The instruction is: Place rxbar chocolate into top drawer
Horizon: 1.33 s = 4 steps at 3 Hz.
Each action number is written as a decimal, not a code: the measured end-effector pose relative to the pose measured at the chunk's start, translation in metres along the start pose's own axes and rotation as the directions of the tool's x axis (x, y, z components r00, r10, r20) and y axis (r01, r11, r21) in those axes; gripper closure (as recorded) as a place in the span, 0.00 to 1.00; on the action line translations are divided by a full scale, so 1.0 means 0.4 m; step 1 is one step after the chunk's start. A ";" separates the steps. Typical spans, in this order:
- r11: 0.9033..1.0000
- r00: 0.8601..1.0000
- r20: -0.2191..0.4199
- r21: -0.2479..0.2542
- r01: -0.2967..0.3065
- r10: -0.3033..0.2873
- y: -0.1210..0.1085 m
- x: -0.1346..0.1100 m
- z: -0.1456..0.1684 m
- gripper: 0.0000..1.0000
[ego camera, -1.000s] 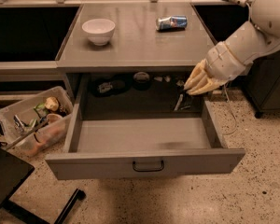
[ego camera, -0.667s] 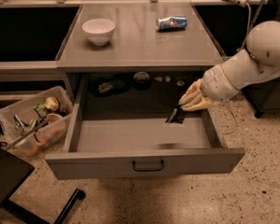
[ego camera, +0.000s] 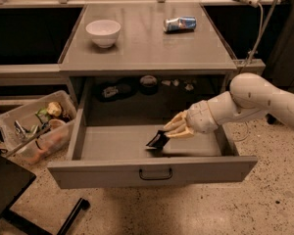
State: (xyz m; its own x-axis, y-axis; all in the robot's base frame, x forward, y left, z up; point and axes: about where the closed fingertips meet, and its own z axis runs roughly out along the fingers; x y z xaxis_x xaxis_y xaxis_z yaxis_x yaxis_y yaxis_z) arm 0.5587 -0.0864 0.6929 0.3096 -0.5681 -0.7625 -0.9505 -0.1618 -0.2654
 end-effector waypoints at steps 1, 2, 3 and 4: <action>1.000 1.000 0.000 0.000 0.000 0.000 0.000 0.000 0.001 1.00; 1.000 1.000 -0.018 0.014 0.007 -0.007 0.004 -0.004 0.011 1.00; 0.998 0.998 -0.053 0.046 0.033 -0.030 -0.001 -0.021 0.080 1.00; 0.995 0.995 -0.093 0.093 0.040 -0.032 -0.036 -0.023 0.133 1.00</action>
Offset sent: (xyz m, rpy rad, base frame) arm -0.0034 0.0039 -0.0020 -0.0335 -0.0437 -0.0379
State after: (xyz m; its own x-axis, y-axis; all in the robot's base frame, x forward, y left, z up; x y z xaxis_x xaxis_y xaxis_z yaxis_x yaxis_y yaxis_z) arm 0.5710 -0.0359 0.6725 0.3358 -0.6352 -0.6955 -0.9305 -0.1091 -0.3495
